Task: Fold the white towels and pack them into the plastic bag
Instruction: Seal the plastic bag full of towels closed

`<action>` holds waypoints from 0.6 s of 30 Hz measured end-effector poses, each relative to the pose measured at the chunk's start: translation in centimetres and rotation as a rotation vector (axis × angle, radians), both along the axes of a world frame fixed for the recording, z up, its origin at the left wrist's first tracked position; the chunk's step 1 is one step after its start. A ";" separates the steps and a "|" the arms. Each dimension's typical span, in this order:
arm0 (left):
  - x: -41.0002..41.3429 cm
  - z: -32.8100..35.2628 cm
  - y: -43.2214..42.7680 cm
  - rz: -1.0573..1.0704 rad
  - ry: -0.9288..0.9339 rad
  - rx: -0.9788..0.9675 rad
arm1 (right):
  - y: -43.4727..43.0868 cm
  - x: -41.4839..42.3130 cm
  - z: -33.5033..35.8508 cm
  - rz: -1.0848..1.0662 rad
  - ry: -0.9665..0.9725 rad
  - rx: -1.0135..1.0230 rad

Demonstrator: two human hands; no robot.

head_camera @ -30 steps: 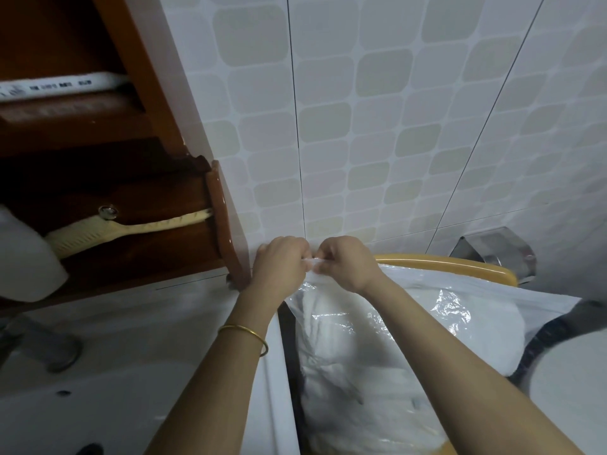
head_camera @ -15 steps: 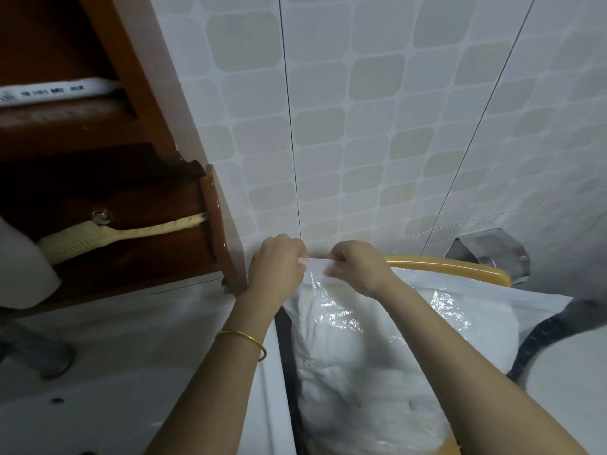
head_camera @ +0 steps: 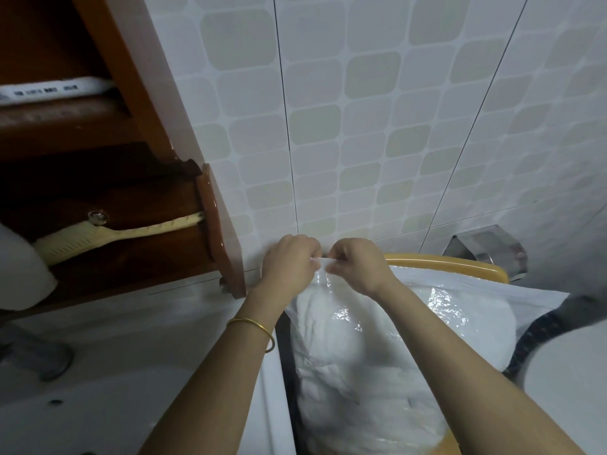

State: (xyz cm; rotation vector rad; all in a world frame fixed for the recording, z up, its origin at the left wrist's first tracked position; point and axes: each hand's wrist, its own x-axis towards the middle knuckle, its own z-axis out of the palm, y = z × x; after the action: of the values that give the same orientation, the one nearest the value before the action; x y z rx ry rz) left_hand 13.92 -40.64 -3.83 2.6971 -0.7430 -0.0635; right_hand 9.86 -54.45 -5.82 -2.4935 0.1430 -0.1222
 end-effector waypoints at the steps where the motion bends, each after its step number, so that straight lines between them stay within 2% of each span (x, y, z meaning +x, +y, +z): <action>1: 0.0 -0.1 -0.1 0.005 -0.004 -0.009 | 0.0 -0.1 -0.1 0.000 -0.013 0.001; 8: -0.1 -0.5 -0.3 0.006 -0.065 0.032 | 0.2 -0.2 -0.3 0.016 -0.042 -0.016; 12: 0.1 -0.3 -0.3 0.011 -0.010 0.023 | -1.4 -0.5 0.3 0.008 0.051 -0.083; 18: -0.2 0.1 -2.1 -0.089 0.057 0.010 | -2.5 -1.2 0.4 0.010 0.082 -0.062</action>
State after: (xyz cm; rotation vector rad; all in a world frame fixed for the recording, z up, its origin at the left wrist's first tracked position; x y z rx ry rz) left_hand 13.70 -42.69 -3.76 2.6585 -0.8471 -0.1659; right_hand 8.69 -56.93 -5.42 -2.5616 0.1627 -0.0203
